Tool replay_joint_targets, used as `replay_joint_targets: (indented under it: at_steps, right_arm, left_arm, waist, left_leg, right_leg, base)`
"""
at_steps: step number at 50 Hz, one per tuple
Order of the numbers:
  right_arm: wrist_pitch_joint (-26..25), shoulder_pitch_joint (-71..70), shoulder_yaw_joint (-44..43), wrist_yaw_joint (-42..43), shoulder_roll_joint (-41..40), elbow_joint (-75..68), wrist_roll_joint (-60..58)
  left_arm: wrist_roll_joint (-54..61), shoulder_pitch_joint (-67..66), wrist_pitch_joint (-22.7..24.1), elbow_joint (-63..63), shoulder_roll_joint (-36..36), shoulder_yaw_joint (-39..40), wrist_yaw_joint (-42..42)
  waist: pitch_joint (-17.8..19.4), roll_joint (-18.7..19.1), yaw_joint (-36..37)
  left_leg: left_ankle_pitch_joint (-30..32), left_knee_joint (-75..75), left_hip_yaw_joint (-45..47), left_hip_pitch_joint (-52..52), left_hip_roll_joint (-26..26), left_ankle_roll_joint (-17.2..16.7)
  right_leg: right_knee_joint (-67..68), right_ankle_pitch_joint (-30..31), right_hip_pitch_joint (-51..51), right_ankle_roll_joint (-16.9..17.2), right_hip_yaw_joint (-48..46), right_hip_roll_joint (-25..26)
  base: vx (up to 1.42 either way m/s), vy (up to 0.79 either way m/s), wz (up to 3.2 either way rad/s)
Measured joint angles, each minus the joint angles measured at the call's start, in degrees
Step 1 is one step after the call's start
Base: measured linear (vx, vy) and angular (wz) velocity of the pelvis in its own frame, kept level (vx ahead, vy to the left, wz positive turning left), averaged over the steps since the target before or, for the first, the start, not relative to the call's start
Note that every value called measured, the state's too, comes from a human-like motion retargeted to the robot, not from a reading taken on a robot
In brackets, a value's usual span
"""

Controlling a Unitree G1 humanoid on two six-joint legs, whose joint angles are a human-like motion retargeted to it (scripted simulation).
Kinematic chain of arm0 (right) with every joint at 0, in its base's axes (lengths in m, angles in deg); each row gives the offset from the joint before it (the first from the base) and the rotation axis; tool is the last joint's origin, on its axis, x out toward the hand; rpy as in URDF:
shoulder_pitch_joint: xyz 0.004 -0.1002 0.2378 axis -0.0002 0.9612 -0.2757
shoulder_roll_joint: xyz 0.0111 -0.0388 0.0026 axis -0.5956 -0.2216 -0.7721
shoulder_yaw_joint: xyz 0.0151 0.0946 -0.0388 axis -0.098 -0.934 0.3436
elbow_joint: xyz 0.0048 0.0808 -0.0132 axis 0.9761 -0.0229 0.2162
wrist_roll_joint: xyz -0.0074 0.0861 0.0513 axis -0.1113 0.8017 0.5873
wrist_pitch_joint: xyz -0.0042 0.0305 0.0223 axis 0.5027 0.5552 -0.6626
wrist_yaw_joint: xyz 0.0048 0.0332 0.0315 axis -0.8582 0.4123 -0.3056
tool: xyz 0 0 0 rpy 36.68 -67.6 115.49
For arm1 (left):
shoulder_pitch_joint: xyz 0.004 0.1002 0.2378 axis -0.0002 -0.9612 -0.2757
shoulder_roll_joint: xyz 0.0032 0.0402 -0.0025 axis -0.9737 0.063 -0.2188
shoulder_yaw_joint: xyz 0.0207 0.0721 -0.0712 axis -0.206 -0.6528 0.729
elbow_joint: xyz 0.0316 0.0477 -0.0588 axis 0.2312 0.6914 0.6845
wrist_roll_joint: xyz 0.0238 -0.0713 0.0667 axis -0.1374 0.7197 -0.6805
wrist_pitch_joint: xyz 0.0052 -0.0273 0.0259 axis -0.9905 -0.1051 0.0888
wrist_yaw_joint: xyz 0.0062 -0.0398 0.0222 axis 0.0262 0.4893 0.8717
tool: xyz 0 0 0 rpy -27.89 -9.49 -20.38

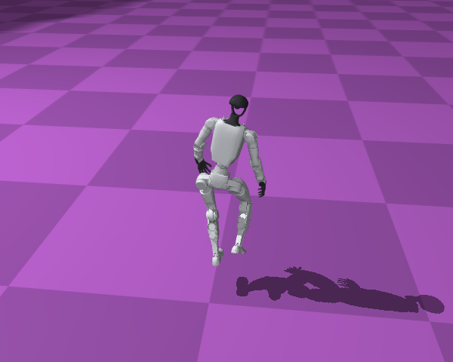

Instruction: Static pose

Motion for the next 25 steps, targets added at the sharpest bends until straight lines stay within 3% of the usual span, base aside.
replay_joint_targets:
  at_steps: [7,12,15,17,20,22,25]
  right_arm:
    - [0.7,3.4,-0.3,-2.8,3.6,1.8,-1.9]
    - [2.4,10.1,-1.1,-5.4,9.3,8.2,-3.8]
    - [3.5,15.0,-2.4,-6.2,12.6,12.4,-5.2]
    - [3.9,17.8,-3.9,-6.5,14.3,14.2,-6.0]
    - [3.4,20.5,-6.3,-6.8,16.4,15.7,-6.9]
    - [2.5,21.4,-7.7,-7.3,17.2,16.2,-7.2]
    - [1.1,21.5,-9.4,-8.3,17.9,16.5,-7.5]
  left_arm:
    - [8.0,-4.0,1.4,-18.7,-4.4,1.9,-4.1]
    - [19.2,-11.4,3.4,-44.9,-10.5,5.8,-9.0]
    - [27.1,-15.5,4.0,-61.3,-13.4,8.4,-12.1]
    - [31.8,-16.8,4.2,-70.9,-14.7,10.2,-14.0]
    - [37.0,-16.1,4.4,-82.3,-15.6,13.0,-16.2]
    - [38.4,-14.5,4.7,-87.5,-15.4,15.2,-17.0]
    - [37.8,-11.4,5.3,-92.6,-14.7,18.8,-17.3]
  waist:
    - [-0.9,4.3,-2.2]
    - [-3.0,7.7,-2.6]
    - [-3.9,10.6,-1.0]
    - [-3.9,13.2,1.3]
    - [-3.3,15.4,4.8]
    - [-3.3,14.9,6.7]
    - [-3.7,12.9,9.0]
  left_leg:
    - [8.0,-1.5,0.8,6.1,5.9,-4.4]
    - [23.8,9.2,2.6,3.6,12.8,-10.2]
    - [29.1,21.6,4.9,-1.2,20.9,-11.9]
    - [29.8,30.4,6.1,-4.2,28.0,-10.9]
    - [26.6,43.4,6.6,-8.8,36.9,-6.8]
    - [22.4,51.0,6.5,-12.4,40.2,-3.5]
    - [14.9,60.7,6.2,-18.5,42.6,0.7]
  right_leg:
    - [-9.0,8.7,-8.6,0.6,1.6,5.2]
    - [-16.8,20.4,-8.9,1.4,1.3,10.9]
    - [-21.2,25.6,-7.3,1.3,-1.8,15.8]
    - [-25.0,27.3,-5.3,0.9,-4.9,20.4]
    - [-30.7,28.9,-1.5,0.4,-7.9,26.7]
    - [-32.5,27.7,0.5,-0.8,-8.8,28.5]
    - [-32.2,21.5,2.4,-3.2,-9.2,29.5]
  base:
    - [0.56,-0.16,0.04]
    - [0.53,-0.17,-0.08]
    - [0.45,-0.16,-0.38]
    - [0.43,-0.15,-0.64]
    - [0.4,-0.14,-0.55]
    - [0.37,-0.13,-0.28]
    - [0.33,-0.11,-0.15]
